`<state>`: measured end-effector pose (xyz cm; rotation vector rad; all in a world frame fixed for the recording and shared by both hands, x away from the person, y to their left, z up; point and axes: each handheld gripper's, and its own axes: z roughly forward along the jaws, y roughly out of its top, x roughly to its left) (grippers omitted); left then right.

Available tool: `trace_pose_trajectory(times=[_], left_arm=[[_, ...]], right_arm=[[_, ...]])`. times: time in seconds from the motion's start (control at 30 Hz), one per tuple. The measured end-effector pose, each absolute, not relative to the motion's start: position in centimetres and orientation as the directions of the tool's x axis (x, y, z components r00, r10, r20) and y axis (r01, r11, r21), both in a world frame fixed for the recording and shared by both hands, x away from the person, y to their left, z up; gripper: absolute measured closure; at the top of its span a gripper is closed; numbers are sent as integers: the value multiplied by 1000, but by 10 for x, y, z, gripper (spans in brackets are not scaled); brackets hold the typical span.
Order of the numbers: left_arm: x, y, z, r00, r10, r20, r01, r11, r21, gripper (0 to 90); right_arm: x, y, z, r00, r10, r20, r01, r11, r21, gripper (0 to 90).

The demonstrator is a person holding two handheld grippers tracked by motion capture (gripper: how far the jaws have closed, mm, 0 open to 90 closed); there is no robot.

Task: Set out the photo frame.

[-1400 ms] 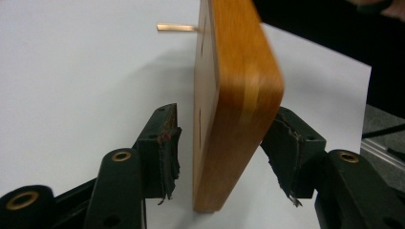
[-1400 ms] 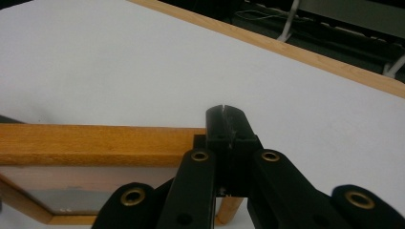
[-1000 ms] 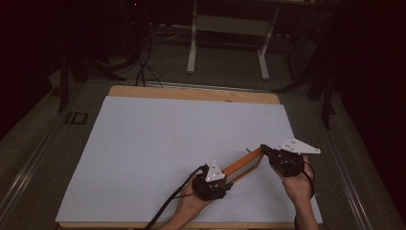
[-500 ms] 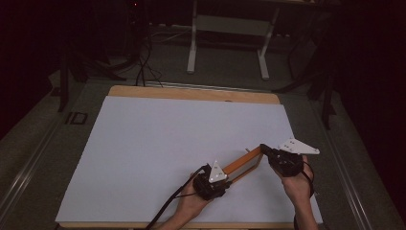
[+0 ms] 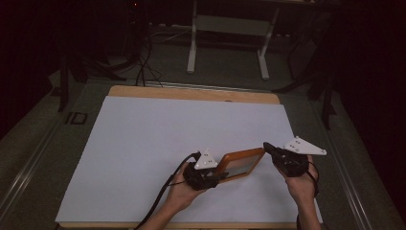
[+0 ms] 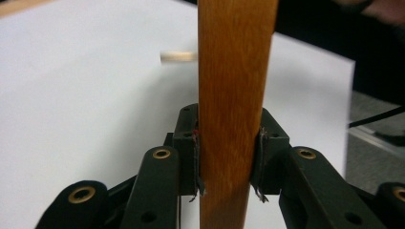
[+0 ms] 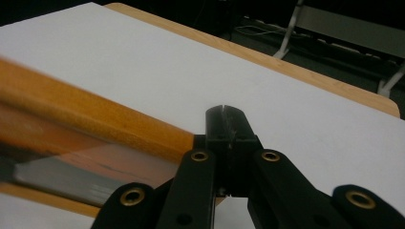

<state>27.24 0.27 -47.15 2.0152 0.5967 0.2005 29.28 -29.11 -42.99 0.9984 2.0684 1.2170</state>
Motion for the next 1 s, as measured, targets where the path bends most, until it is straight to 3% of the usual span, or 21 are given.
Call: trace_pose_trajectory(times=[0.5, 0.83, 1.0], left_arm=[[275, 39, -435, 915, 390, -100, 258, -375, 890, 688], [276, 38, -435, 918, 386, -92, 249, -378, 892, 686], [277, 39, -435, 918, 385, -92, 249, -381, 890, 685]], right_arm=[[289, -278, -429, -661, 744, -96, 288, 369, 884, 897], [286, -270, -428, -754, 650, -97, 271, 442, 855, 680], [284, -265, -428, -807, 584, -89, 247, 471, 847, 647]])
